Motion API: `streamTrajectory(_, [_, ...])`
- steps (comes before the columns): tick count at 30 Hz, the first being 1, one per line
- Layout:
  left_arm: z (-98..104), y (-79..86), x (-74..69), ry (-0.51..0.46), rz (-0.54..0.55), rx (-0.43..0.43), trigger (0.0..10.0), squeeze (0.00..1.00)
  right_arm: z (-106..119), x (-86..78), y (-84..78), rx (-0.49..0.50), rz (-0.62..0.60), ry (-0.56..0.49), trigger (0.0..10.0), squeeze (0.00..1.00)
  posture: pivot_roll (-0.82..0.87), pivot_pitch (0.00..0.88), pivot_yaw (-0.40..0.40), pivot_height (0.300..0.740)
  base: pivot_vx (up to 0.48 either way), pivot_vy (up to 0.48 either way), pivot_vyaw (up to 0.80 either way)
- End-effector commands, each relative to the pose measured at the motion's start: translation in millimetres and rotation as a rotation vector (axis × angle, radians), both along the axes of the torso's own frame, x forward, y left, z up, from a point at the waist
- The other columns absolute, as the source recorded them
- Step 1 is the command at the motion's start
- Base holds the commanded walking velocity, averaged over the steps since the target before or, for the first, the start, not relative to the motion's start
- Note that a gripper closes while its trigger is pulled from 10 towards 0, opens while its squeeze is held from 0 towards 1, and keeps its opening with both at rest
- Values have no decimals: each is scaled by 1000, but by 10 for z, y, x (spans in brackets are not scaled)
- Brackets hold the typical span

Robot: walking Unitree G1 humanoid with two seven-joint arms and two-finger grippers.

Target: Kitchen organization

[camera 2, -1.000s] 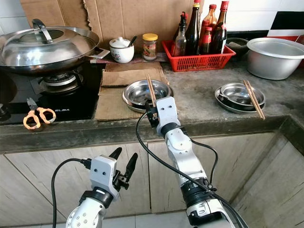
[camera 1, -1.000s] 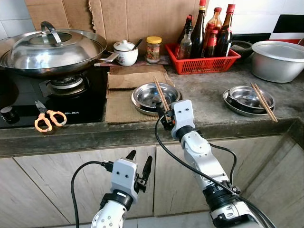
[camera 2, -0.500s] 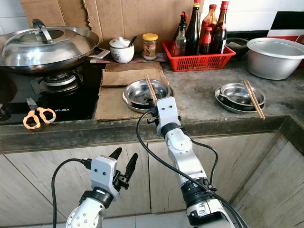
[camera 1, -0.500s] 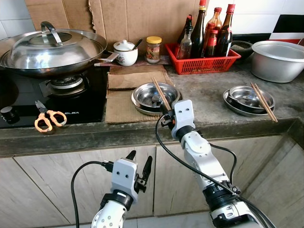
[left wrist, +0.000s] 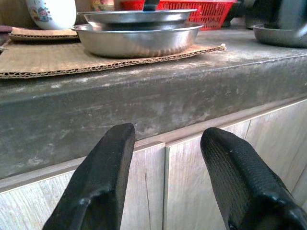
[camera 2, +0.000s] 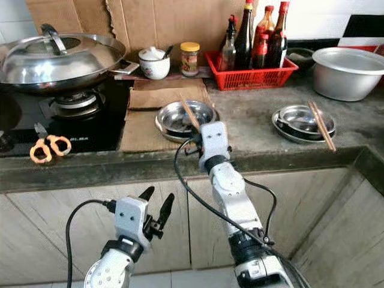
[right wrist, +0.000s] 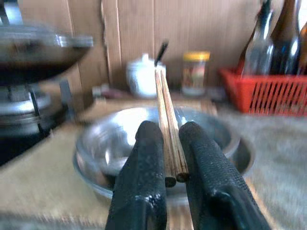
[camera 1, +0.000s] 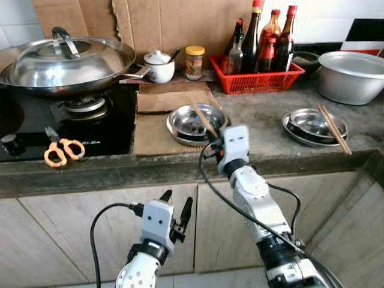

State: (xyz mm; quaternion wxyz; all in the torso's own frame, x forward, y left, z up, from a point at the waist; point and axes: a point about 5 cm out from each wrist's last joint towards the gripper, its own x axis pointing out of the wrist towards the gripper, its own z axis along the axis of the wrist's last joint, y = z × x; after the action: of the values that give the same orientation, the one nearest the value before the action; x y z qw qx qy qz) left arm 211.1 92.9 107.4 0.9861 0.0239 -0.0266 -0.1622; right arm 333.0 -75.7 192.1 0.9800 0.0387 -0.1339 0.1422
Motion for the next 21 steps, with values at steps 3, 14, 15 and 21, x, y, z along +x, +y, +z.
streamTrajectory(3, [-3,0,17,-4,16,8,10000,0,85,-132,-80,33,-21,-53,0,0,131,0,-41,740,0,0,0])
streamTrajectory(14, [1,28,29,-11,42,5,10000,0,129,-370,-237,78,-85,-78,0,0,124,0,-33,740,0,0,0])
streamTrajectory(15, [2,27,30,-11,41,6,10000,0,123,-380,-240,75,-87,-78,0,0,124,0,-33,740,0,0,0])
streamTrajectory(21, [11,23,19,-17,35,-7,10000,0,57,-459,-261,69,-93,-46,0,0,122,0,-35,740,-81,0,0])
